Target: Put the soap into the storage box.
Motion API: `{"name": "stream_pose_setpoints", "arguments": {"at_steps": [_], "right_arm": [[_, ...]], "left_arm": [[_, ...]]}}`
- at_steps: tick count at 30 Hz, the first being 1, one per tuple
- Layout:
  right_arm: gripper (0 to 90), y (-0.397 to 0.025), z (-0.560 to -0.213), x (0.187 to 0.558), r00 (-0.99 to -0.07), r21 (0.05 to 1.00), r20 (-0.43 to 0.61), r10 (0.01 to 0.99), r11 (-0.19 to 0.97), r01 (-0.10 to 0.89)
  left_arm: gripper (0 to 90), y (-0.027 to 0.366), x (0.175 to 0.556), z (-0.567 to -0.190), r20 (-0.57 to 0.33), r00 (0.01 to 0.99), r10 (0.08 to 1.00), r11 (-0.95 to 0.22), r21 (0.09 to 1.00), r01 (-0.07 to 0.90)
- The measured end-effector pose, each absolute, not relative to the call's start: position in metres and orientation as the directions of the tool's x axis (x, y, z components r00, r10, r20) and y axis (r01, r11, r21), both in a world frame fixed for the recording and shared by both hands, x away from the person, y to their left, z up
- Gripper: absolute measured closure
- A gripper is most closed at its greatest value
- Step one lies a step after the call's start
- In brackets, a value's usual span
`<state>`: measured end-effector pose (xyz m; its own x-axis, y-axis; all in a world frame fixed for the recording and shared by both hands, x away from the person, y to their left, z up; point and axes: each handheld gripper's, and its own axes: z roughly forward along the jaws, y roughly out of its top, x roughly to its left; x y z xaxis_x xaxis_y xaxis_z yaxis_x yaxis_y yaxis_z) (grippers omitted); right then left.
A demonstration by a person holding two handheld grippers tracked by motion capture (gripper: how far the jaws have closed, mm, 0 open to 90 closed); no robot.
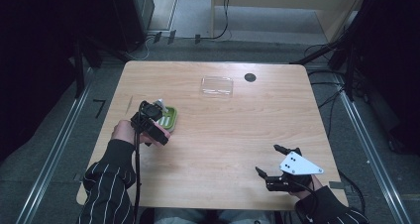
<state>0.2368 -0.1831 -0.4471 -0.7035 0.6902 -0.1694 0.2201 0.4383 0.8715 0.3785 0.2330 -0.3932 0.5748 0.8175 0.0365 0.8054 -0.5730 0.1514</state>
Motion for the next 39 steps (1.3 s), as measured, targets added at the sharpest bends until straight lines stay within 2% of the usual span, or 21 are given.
{"name": "stream_pose_setpoints", "arguments": {"at_steps": [18,39], "right_arm": [[13.8,-0.184,-0.447,0.237,-0.701,0.871,-0.168,0.693,0.438,0.224],[13.8,-0.184,-0.447,0.237,-0.7,0.872,-0.169,0.693,0.437,0.221]], "left_arm": [[13.9,0.237,0.396,-0.389,0.04,0.549,0.835,-0.547,0.171,0.82],[13.9,0.239,0.42,-0.395,0.027,0.474,0.88,-0.468,0.207,0.859]]}}
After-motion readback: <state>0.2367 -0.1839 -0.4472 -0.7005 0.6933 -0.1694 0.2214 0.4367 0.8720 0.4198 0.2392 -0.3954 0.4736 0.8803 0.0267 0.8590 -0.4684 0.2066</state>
